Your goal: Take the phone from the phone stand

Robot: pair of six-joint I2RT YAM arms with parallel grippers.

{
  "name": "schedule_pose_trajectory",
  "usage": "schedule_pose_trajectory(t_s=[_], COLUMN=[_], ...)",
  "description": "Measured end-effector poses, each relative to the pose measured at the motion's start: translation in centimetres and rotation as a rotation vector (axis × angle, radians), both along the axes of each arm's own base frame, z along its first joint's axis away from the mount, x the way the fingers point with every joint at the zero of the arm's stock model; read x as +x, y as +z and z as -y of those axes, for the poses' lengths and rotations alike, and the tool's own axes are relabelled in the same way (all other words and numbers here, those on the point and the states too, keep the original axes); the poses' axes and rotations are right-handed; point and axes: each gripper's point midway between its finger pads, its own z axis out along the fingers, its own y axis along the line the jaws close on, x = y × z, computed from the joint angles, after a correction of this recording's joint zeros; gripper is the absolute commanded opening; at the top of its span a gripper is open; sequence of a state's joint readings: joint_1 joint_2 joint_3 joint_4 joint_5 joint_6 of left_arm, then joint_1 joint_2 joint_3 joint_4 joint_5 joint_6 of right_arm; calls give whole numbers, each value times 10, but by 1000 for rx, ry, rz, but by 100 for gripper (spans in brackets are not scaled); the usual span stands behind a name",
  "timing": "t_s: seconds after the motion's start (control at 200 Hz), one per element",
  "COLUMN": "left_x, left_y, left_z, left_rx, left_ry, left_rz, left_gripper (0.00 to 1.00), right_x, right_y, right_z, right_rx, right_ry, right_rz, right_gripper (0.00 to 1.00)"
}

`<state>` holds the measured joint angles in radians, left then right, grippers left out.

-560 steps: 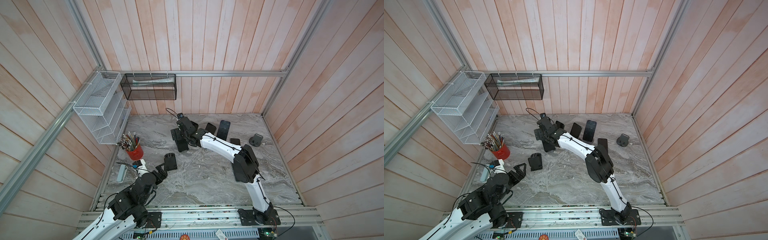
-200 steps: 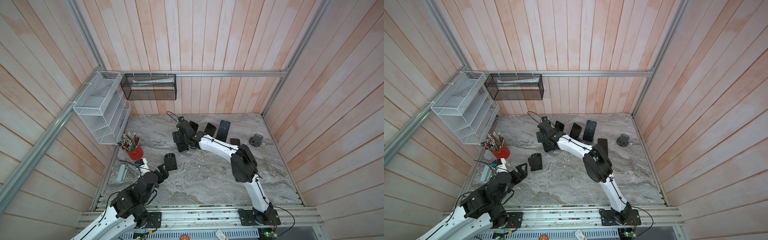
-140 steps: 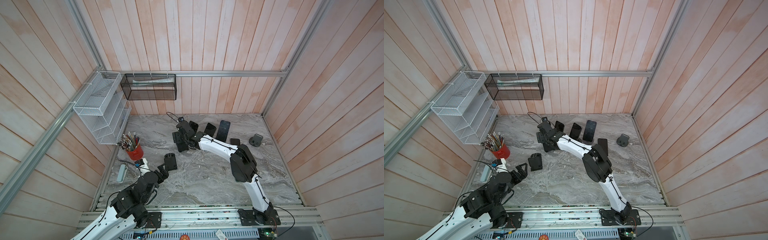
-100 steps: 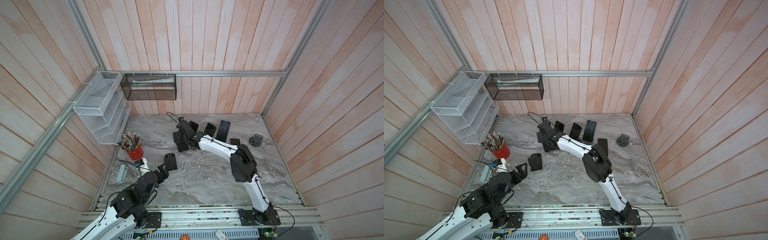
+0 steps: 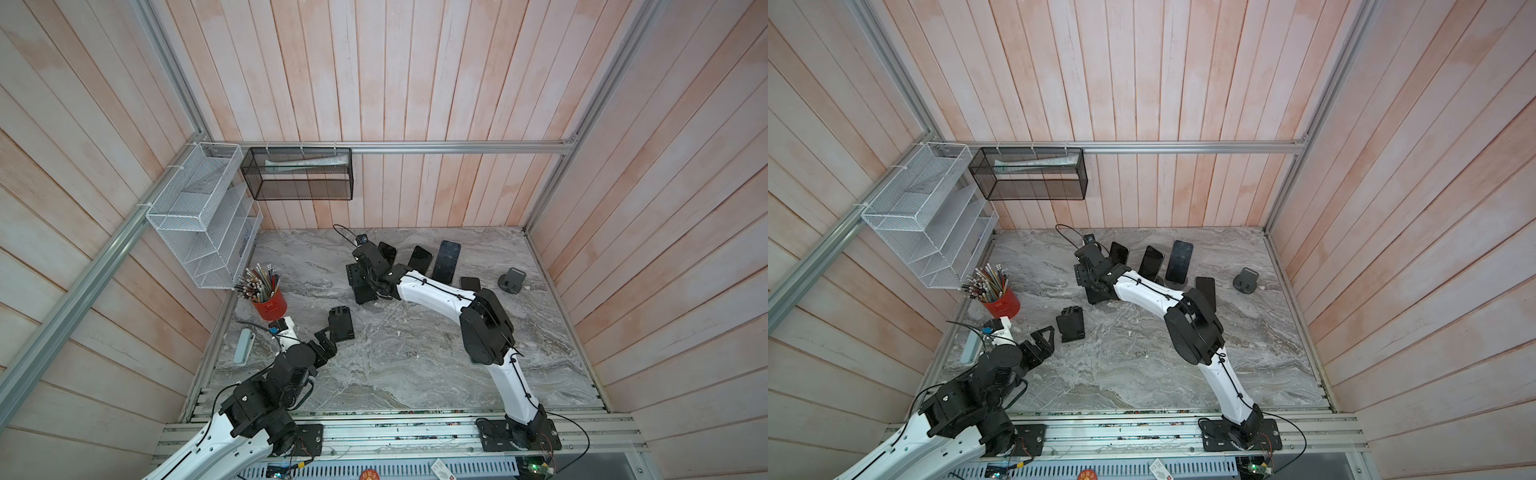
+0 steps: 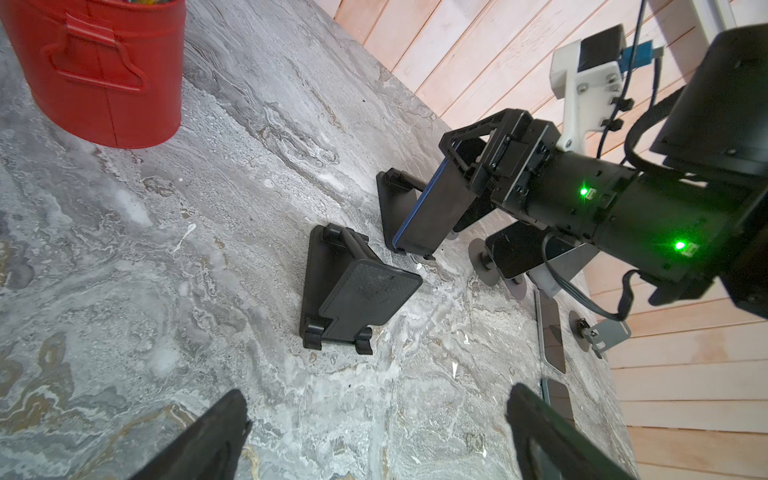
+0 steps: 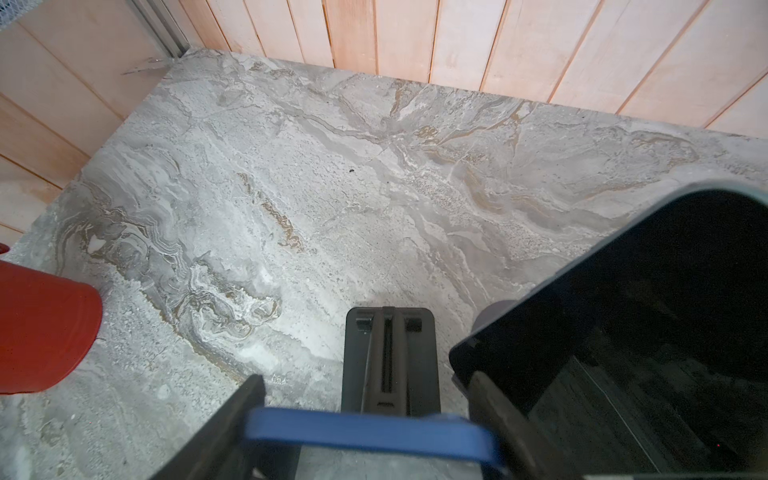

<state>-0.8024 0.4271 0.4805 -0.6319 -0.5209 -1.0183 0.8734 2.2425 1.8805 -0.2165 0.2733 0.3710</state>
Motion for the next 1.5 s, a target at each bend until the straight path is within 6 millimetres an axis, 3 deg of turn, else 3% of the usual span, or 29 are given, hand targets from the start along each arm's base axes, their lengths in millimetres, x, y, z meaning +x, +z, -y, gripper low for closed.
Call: schedule_pose_trajectory(t_s=[0.59,1.05,1.34,1.5], left_x=[0,4,6,8], left_y=[1,6,13,27], left_z=[0,3,9,13], left_rx=[8,34,23,7], left_ry=[-5,-14,-36,-54], left_rz=[3,5,18,54], left_gripper=[99,99,99,99], right_x=[-11,-18,-51,-75], right_y=[10,41,81,97], right_z=[4,13,39,65], right_rx=[-3,-13,-11,0], right_ry=[4,6,5,-6], right_rz=[35,80,121,130], right_gripper=[73,73,73,73])
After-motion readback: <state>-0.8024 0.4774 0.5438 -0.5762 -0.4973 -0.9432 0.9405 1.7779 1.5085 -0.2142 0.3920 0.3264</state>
